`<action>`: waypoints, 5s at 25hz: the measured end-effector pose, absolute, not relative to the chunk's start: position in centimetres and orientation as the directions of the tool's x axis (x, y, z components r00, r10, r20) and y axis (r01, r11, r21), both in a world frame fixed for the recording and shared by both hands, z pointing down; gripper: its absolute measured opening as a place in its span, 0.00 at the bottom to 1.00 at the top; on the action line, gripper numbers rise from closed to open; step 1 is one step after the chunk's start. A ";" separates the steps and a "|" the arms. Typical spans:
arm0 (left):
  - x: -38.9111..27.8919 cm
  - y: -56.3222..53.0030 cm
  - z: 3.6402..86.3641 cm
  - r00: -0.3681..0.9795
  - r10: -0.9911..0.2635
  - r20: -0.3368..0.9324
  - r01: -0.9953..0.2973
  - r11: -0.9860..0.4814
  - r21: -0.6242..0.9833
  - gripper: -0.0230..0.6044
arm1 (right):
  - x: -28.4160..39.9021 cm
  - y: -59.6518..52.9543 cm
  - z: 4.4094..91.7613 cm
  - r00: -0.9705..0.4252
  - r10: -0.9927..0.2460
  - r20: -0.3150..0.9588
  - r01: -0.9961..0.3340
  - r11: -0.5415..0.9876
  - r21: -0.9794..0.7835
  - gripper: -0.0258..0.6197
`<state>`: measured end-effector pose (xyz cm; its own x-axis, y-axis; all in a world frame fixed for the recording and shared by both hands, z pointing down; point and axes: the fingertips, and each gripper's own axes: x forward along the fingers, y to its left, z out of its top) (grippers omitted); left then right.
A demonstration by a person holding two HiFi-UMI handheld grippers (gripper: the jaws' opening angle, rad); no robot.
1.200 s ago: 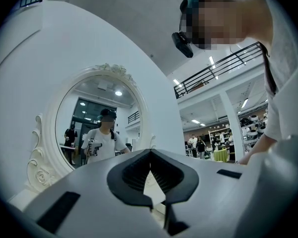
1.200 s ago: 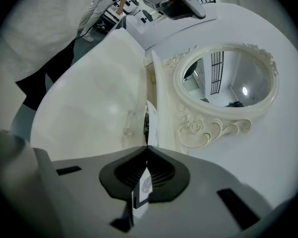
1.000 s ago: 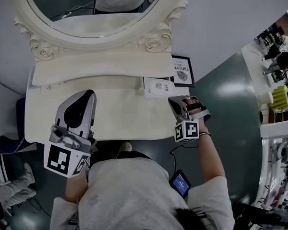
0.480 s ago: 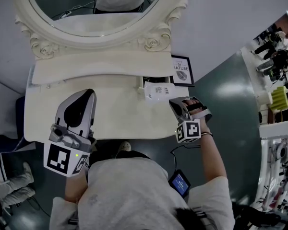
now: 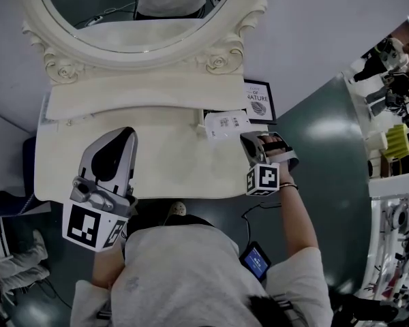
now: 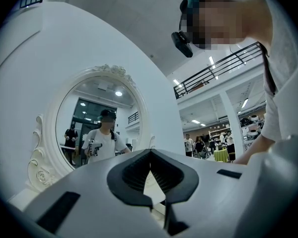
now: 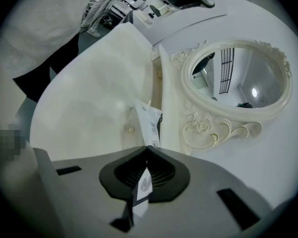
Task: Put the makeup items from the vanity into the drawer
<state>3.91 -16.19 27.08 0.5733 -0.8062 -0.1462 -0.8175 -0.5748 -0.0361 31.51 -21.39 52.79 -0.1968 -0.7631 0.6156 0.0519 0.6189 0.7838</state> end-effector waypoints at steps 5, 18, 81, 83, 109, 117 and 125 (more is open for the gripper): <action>3.6 -16.3 27.0 0.562 -0.815 -0.142 -0.825 -0.563 -0.036 0.06 | 31.9 -22.6 54.0 -0.154 -0.752 0.641 0.010 0.647 0.762 0.07; 3.4 -16.7 27.4 0.555 -0.820 -0.138 -0.831 -0.556 -0.035 0.06 | 32.7 -24.1 54.4 -0.133 -0.755 0.643 -0.099 0.655 0.749 0.07; -1.9 -13.2 26.2 0.535 -0.835 -0.131 -0.845 -0.531 -0.068 0.06 | 19.1 -18.3 37.4 -0.482 -0.862 0.158 -0.852 0.503 0.148 0.07; -2.6 -12.7 26.0 0.534 -0.835 -0.131 -0.846 -0.529 -0.070 0.06 | 17.8 -17.6 36.6 -0.497 -0.857 0.137 -0.849 0.513 0.127 0.07; -8.0 -6.9 24.5 0.560 -0.814 -0.154 -0.829 -0.550 -0.104 0.06 | 8.0 -9.6 29.5 -0.585 -0.810 -0.044 -0.811 0.583 0.052 0.07; -9.0 -5.0 24.4 0.556 -0.817 -0.154 -0.831 -0.546 -0.107 0.06 | 7.0 -7.4 28.6 -0.582 -0.809 -0.076 -0.813 0.582 0.031 0.07; -10.2 -3.5 24.5 0.564 -0.811 -0.156 -0.826 -0.554 -0.106 0.06 | 5.7 -5.5 28.1 -0.577 -0.811 -0.096 -0.816 0.578 0.018 0.07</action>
